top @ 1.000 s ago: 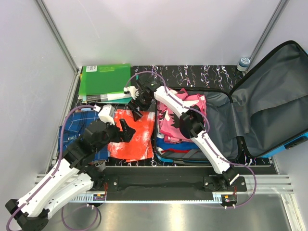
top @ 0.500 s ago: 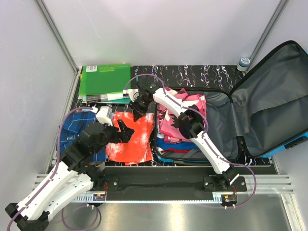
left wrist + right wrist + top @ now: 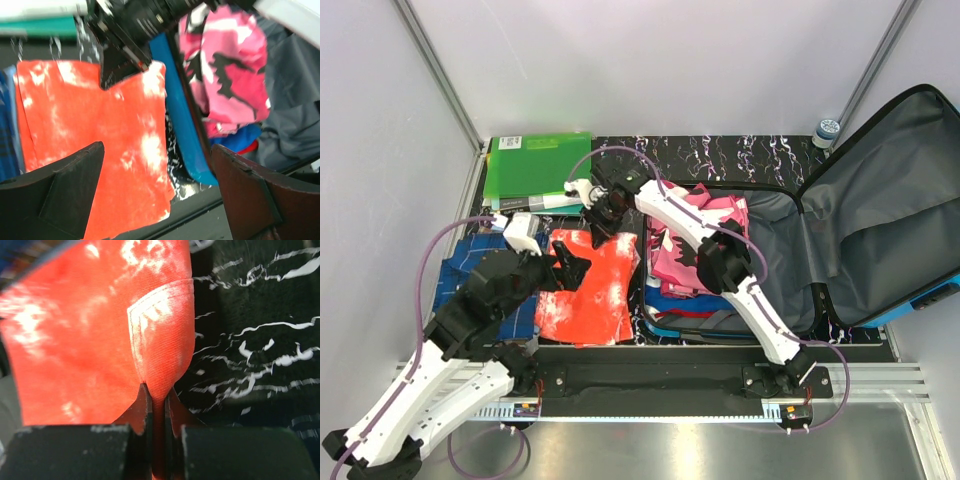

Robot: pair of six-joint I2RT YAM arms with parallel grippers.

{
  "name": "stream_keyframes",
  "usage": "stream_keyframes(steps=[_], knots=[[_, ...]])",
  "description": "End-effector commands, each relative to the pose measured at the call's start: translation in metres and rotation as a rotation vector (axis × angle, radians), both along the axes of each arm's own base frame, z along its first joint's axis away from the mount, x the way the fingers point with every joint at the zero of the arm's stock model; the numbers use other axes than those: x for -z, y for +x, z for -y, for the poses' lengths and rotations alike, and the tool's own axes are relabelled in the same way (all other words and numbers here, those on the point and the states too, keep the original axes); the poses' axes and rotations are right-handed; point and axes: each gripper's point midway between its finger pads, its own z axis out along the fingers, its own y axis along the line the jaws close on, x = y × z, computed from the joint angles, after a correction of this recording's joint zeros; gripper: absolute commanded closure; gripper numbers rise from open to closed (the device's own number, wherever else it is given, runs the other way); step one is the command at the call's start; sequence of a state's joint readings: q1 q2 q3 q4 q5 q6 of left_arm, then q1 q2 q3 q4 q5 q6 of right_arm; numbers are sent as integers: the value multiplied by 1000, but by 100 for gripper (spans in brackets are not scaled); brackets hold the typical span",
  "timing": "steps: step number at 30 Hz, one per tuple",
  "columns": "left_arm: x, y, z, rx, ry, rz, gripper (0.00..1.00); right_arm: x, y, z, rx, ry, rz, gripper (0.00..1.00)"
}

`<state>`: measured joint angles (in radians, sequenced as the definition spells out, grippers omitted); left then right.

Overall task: Pack the luggage
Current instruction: Pick up the clothes at the center of the board.

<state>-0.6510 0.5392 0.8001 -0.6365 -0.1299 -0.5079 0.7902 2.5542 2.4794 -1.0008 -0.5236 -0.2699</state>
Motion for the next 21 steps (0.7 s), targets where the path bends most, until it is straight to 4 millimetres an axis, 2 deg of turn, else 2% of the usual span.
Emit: stream_keyframes(steps=[1,2,3,4,5,6,7,9,16,18,19,21], knots=[[-50,11,-11,-47,0,122,6,-143,-10,-2,36,175,203,100],[-60,12,-12,-52,-3,143,6,-144,-13,3,41,163,206,100],[-86,9,-15,-55,-35,190,5,-150,-15,7,45,163,218,100],[-97,10,-16,-59,-43,208,5,-171,-20,13,52,181,253,100],[-107,9,-19,-66,-43,234,5,-171,-25,17,51,170,255,100],[-126,7,-22,-71,-61,270,5,-178,-30,20,49,172,268,100],[-132,7,-24,-77,-58,281,5,-192,-36,27,52,179,291,100],[-140,8,-29,-98,-41,299,5,-206,-46,33,47,191,316,100],[-129,10,-29,-101,-22,277,3,-278,-96,76,47,280,408,100],[-127,12,-28,-102,-17,272,3,-292,-103,88,57,296,430,100],[-126,13,-29,-106,-13,271,3,-307,-111,99,62,321,455,100],[-125,13,-28,-105,-10,267,3,-320,-119,112,68,330,480,100]])
